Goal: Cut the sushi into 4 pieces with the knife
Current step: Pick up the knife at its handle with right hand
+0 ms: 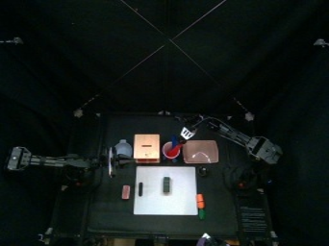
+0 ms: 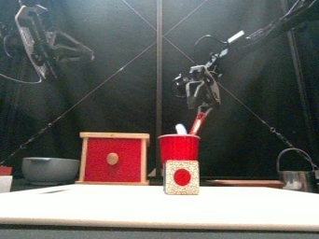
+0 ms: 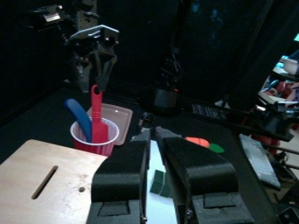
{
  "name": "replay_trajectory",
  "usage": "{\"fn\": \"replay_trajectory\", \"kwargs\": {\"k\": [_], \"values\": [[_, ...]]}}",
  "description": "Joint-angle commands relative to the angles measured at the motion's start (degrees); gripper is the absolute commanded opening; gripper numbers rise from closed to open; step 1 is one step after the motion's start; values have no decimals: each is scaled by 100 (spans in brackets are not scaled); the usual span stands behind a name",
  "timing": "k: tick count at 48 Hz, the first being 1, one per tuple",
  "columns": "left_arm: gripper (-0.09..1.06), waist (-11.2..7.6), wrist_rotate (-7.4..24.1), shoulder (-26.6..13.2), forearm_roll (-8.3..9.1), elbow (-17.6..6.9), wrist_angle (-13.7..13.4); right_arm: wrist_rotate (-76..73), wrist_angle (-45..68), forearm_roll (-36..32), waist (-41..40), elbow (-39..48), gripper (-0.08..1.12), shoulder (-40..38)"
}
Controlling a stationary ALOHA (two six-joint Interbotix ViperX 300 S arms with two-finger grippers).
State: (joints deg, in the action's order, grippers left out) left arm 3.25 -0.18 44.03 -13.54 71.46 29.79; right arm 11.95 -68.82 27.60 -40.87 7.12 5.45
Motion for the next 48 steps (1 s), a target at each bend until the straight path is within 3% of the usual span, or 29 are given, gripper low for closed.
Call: {"fn": "replay_trajectory", "kwargs": {"k": [1, 31, 35, 42, 48], "values": [[57, 26, 9, -9, -9, -70, 53, 62, -229, 0, 0, -246, 95, 26], [57, 44, 0, -9, -9, 35, 53, 79, -598, -123, 281, -501, 93, 501], [57, 44, 0, -9, -44, 53, 44, 70, -598, -193, 316, -519, 83, 527], [57, 62, 0, -9, -141, 88, 53, 53, -606, -202, 316, -545, 47, 527], [57, 62, 9, -9, -220, 88, 44, -9, -826, -185, 316, -650, 25, 536]]}}
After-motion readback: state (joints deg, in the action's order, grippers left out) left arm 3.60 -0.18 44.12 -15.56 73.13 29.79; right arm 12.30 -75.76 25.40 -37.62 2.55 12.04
